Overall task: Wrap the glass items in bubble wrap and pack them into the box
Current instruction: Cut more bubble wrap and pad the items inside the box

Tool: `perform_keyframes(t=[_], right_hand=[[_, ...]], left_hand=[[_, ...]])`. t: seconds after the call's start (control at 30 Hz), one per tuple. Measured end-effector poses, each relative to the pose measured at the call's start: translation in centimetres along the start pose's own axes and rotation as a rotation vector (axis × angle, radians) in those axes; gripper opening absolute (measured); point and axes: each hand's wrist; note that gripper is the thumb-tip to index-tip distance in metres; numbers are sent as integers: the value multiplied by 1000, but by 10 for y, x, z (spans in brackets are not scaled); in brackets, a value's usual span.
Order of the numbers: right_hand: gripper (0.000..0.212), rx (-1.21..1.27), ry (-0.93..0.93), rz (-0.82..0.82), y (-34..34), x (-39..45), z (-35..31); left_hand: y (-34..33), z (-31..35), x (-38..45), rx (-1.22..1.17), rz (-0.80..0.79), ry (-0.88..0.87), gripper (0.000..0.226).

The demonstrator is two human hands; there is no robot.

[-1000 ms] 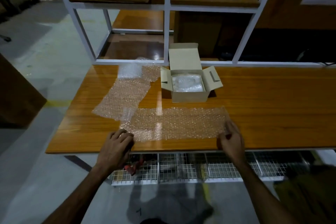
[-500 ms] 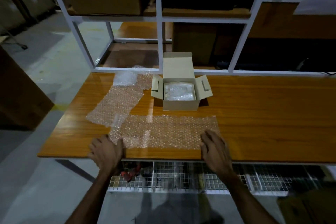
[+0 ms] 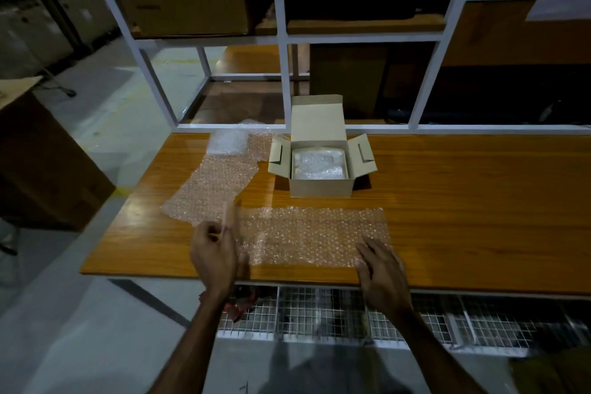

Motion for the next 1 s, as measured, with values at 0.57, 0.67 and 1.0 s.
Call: perform_keyframes(t=[0.57, 0.67, 1.0], right_hand=[[33, 603, -439, -34, 37, 43, 29], [33, 554, -443, 0, 30, 41, 25], [50, 374, -337, 57, 18, 36, 13]], left_hand=[[-114, 74, -167, 128, -819, -921, 24], [-112, 70, -167, 117, -844, -901, 30], [-89, 42, -112, 316, -486, -704, 46]])
Point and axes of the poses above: each hand's wrist, its own x-axis towards the middle knuckle, its own y-axis out of the back of the hand, z = x × y, and after that the axes turned 14 degrees about z, right-handed
